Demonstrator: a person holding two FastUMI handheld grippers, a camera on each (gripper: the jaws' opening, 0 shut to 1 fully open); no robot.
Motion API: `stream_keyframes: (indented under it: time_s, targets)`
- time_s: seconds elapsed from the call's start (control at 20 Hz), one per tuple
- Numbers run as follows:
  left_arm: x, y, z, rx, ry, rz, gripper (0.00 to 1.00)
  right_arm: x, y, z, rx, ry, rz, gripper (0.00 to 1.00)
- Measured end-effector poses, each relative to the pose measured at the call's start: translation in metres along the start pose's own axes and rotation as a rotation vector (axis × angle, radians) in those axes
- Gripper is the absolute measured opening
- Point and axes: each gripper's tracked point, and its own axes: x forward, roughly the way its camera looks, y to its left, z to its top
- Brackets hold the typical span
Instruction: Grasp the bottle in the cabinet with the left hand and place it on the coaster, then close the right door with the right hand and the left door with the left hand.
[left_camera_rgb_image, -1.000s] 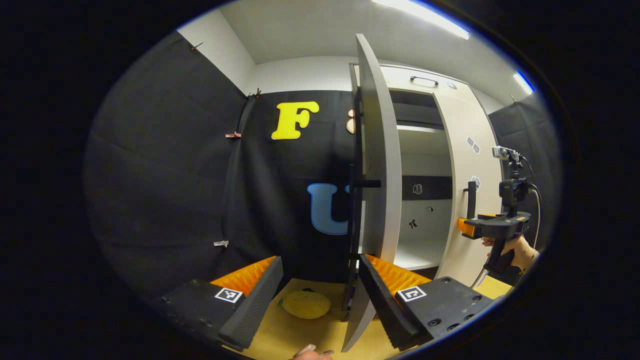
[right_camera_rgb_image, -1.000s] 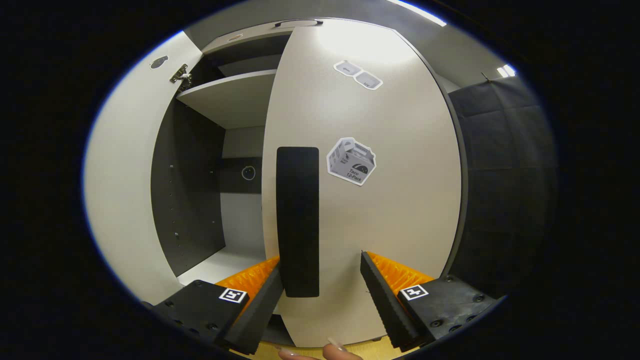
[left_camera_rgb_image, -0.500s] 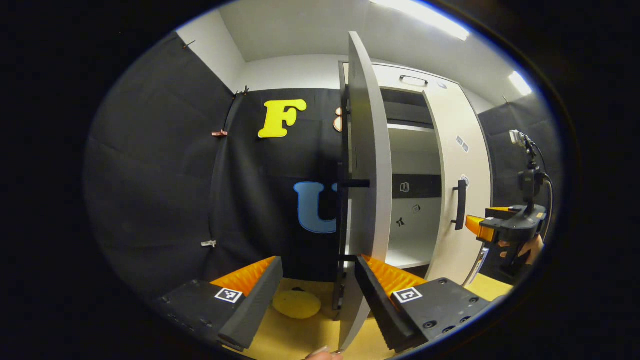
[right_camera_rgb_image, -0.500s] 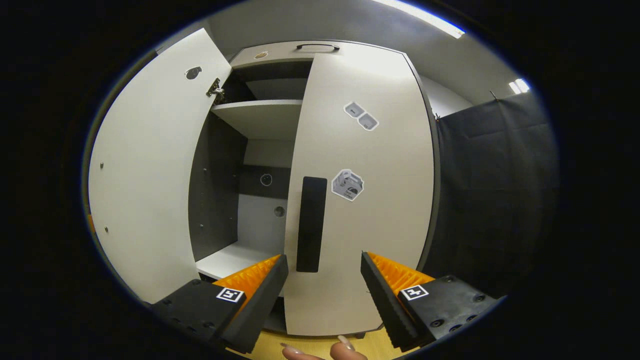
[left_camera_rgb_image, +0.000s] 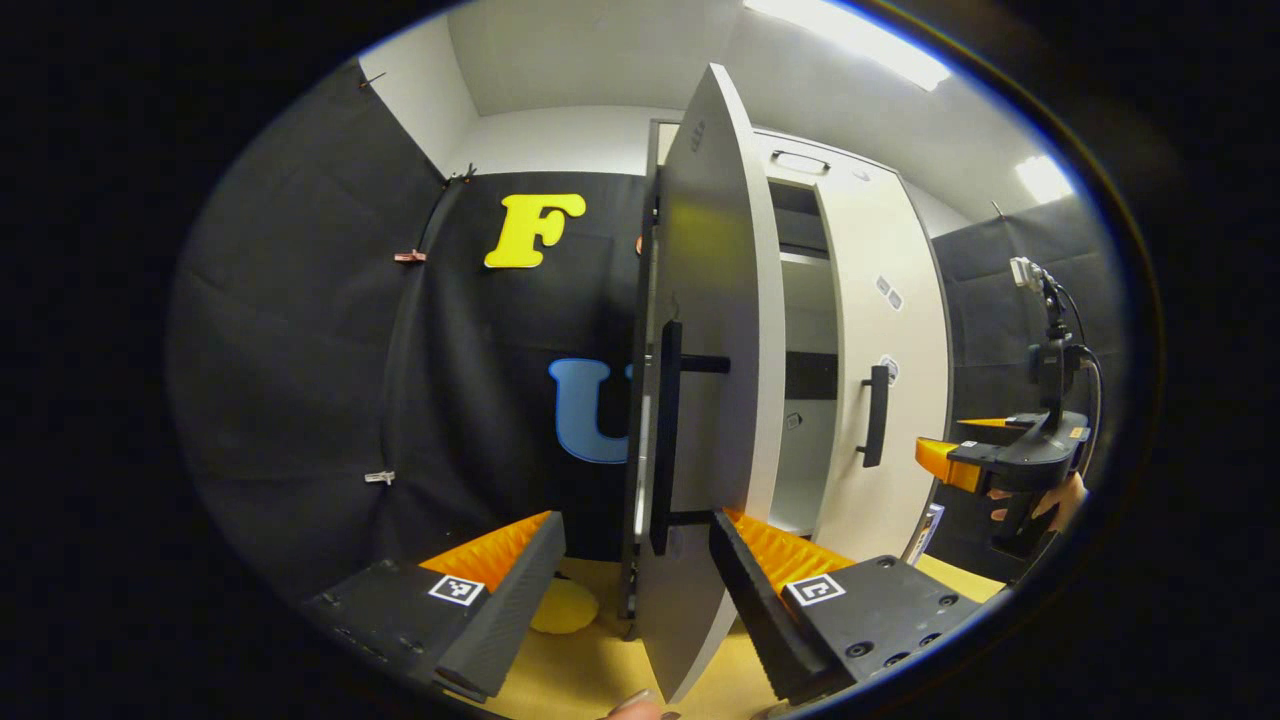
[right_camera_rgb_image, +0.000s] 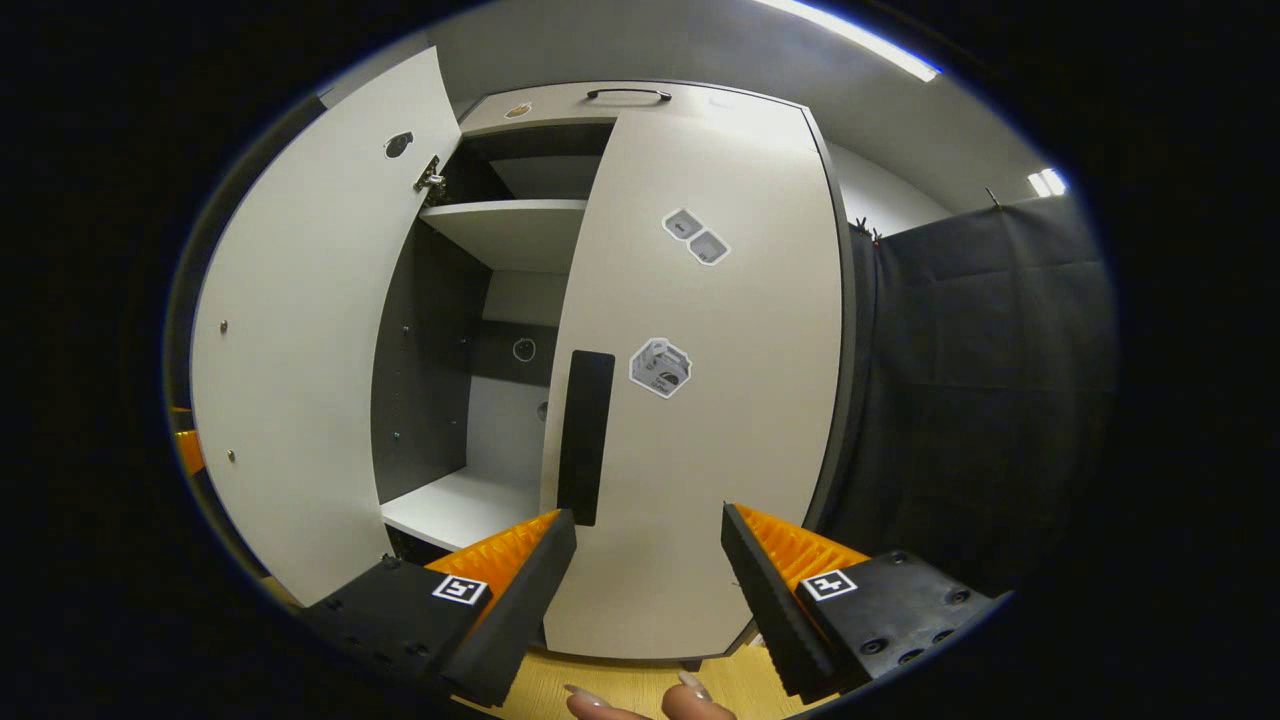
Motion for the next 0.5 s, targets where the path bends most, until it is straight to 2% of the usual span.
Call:
stream_keyframes:
  time_s: [0.25,0.4,0.45,0.5]
  targets:
    - [0.020,-0.045,0.001,0.061,-0.005,-0.027,0.93,0.011,-0.016,-0.016,0.016,0.039,0.052,0.98]
    - [0.038,-0.070,-0.004,0.054,-0.002,-0.028,0.93,0.015,-0.029,-0.024,0.030,0.058,0.073,0.98]
    - [0.044,-0.079,-0.005,0.043,-0.005,-0.030,0.97,0.015,-0.033,-0.025,0.030,0.059,0.079,0.98]
    - [0.050,-0.087,-0.005,0.030,-0.007,-0.038,0.93,0.015,-0.037,-0.026,0.026,0.057,0.083,0.98]
